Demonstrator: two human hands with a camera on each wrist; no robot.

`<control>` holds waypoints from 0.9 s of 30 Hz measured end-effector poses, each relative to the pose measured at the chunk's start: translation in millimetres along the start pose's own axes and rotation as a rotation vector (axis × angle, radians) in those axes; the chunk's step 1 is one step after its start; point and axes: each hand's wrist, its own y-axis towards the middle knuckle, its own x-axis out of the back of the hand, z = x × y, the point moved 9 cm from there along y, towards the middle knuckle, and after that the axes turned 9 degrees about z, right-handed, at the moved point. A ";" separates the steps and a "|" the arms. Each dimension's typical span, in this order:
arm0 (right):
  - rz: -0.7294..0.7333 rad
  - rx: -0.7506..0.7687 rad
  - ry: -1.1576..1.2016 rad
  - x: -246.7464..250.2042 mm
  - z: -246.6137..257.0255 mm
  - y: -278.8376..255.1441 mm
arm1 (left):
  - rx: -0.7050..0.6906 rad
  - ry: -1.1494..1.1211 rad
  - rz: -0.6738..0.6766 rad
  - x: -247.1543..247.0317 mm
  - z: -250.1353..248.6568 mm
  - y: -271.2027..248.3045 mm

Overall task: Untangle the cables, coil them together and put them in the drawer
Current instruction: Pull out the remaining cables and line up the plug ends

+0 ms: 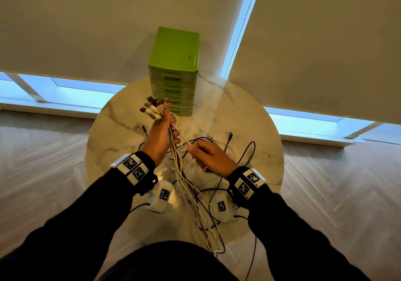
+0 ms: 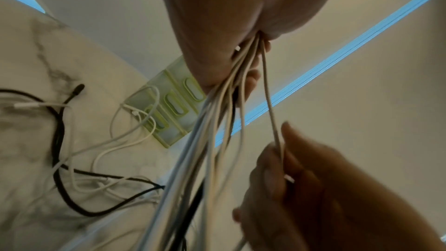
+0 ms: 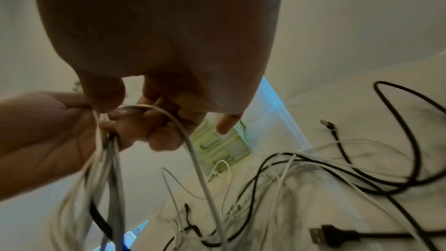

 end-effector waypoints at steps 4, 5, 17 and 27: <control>0.269 -0.184 -0.144 -29.7 -42.8 3.6 | -0.094 -0.126 0.022 9.7 -29.3 0.7; 0.349 -0.267 -0.198 -38.2 -59.4 2.5 | -0.126 -0.191 0.040 10.8 -42.0 -0.1; -0.104 -0.333 -0.725 29.1 -61.5 35.1 | -0.198 -0.092 -0.081 73.4 -97.8 -20.6; -0.229 0.178 -0.310 -25.0 73.3 51.5 | -0.035 0.179 -0.145 40.2 -32.2 -31.8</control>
